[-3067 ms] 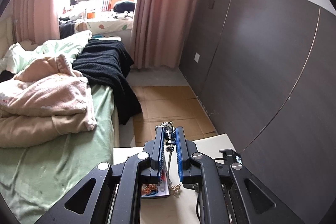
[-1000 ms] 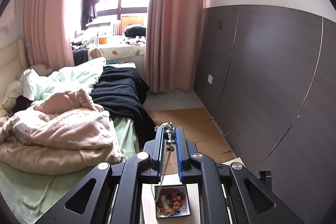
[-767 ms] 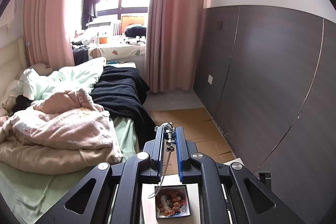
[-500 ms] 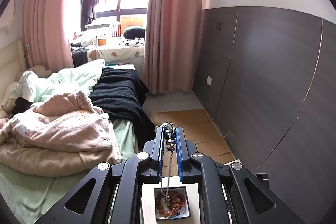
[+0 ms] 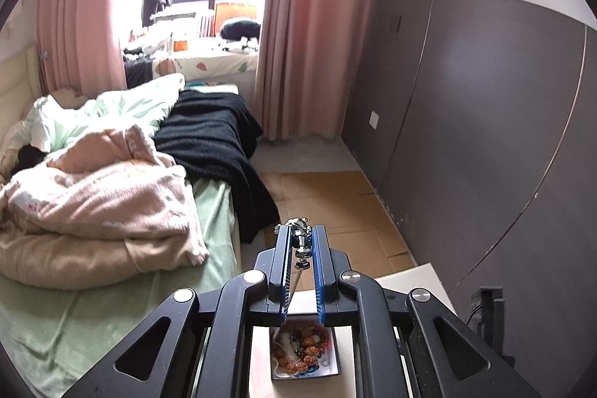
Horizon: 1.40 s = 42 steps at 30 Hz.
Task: Organize jewelry
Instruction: 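Lower the dangling necklace into the black box with the left tool, then open the left tool to release the necklace into the box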
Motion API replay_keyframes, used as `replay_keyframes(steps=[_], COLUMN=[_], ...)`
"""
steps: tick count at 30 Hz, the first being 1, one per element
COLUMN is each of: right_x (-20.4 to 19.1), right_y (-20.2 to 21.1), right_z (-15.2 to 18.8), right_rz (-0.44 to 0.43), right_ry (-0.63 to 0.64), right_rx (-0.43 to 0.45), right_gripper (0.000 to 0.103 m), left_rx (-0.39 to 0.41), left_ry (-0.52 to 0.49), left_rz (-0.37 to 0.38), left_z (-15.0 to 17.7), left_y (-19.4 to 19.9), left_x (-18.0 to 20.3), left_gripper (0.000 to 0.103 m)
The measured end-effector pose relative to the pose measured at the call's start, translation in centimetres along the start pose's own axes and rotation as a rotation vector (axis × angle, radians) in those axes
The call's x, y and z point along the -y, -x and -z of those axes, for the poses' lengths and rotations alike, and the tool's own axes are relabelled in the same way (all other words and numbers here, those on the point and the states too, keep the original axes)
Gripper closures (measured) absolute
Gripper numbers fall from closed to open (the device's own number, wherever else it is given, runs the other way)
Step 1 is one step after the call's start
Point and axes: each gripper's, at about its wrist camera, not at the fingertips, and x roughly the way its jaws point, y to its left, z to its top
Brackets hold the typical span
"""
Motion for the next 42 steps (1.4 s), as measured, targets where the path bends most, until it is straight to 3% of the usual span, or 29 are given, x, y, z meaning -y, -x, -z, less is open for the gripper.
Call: replay_keyframes(steps=[15,22,26,33,37,41,42], right_x=[-0.3,-0.5,-0.5,-0.9,-1.0,-0.9,-0.9], right_y=[-0.4,-0.5,-0.8,-2.0,-2.5,-3.3,-3.5], right_z=[0.1,0.1,0.2,0.4,0.3,0.0,-0.1], right_rz=[0.003,0.009,0.011,0.02,0.017,0.013,0.012], right_ry=[0.011,0.013,0.012,0.022,0.022,0.016,0.014], right_rx=[-0.011,-0.015,-0.02,-0.029,-0.022,-0.016,-0.013], right_gripper=[0.094,0.094,0.094,0.094,0.094,0.094,0.094], left_rx=[-0.111,-0.121,-0.141,-0.233,-0.26,-0.197,-0.18], left_ry=[0.115,0.215,0.292,0.312,0.377,0.446,0.455], left_rz=[0.048,0.022,0.055,0.07,0.093,0.077,0.074], left_z=[6.0,8.4,10.4,13.0,13.4,13.6,13.6], left_y=[-5.6,-8.1,-9.8,-13.3,-13.8,-12.1,-11.6], left_x=[-2.1,-3.2,-4.1,-4.3,-5.5,-7.0,-7.2], left_gripper=[0.092,0.092,0.092,0.092,0.082,0.04,0.039])
